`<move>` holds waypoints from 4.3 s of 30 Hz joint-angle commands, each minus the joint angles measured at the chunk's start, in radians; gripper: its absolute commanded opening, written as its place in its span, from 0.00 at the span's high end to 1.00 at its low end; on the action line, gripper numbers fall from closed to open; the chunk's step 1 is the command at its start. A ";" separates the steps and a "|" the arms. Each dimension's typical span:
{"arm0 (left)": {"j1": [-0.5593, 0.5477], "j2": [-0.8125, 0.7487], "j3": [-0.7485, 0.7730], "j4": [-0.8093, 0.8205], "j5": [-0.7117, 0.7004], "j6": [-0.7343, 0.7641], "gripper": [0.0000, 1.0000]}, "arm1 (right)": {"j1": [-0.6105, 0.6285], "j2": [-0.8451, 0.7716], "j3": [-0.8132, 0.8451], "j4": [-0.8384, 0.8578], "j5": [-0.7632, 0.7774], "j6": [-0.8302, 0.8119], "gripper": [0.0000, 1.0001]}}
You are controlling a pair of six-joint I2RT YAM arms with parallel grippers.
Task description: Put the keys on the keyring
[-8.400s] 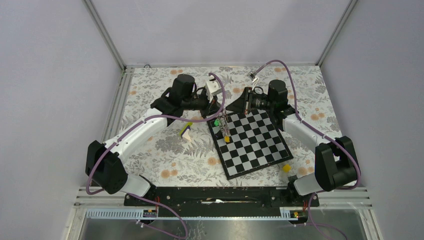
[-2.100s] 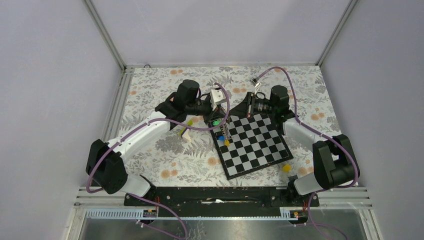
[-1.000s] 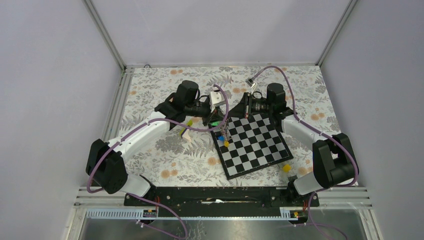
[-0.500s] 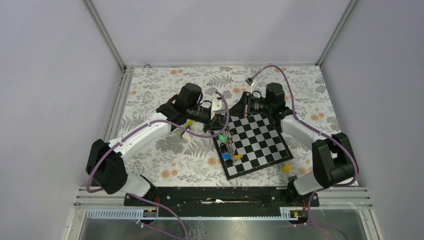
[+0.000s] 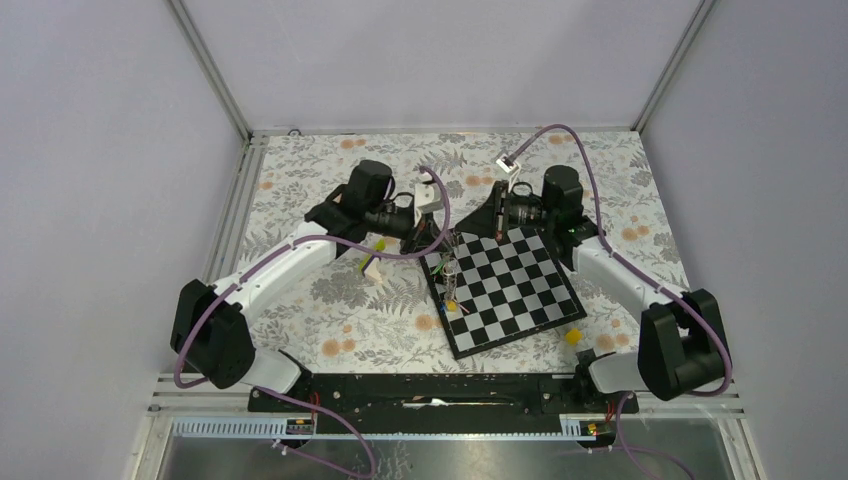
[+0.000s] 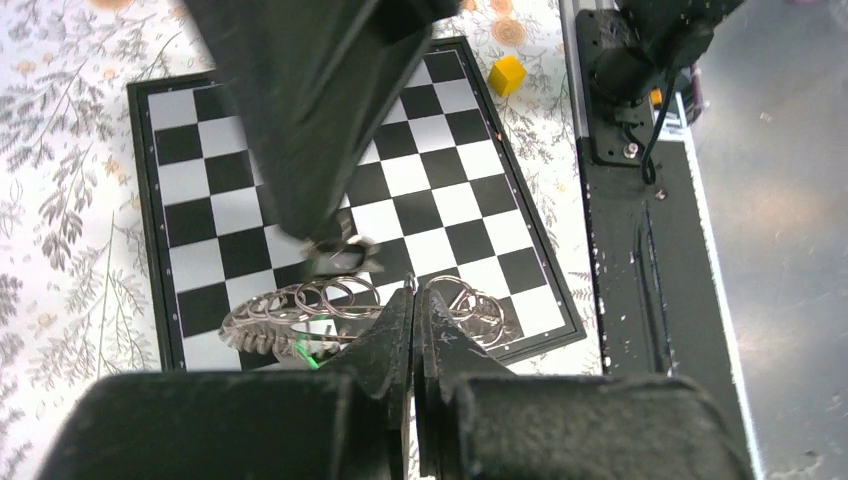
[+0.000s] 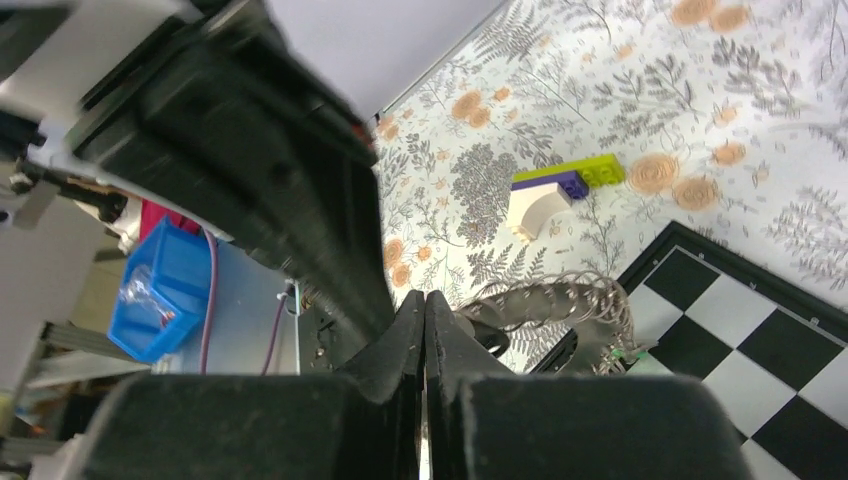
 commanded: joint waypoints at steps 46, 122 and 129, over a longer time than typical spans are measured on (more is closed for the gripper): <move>0.180 -0.141 0.169 0.025 -0.498 -0.258 1.00 | -0.019 -0.019 -0.122 -0.687 0.297 -0.885 1.00; 0.179 -0.153 0.159 -0.020 -0.431 -0.192 1.00 | 0.076 0.318 0.290 -1.249 0.483 -1.273 1.00; 0.180 -0.156 0.170 -0.021 -0.487 -0.207 1.00 | 0.074 0.194 0.316 -1.202 0.528 -1.169 1.00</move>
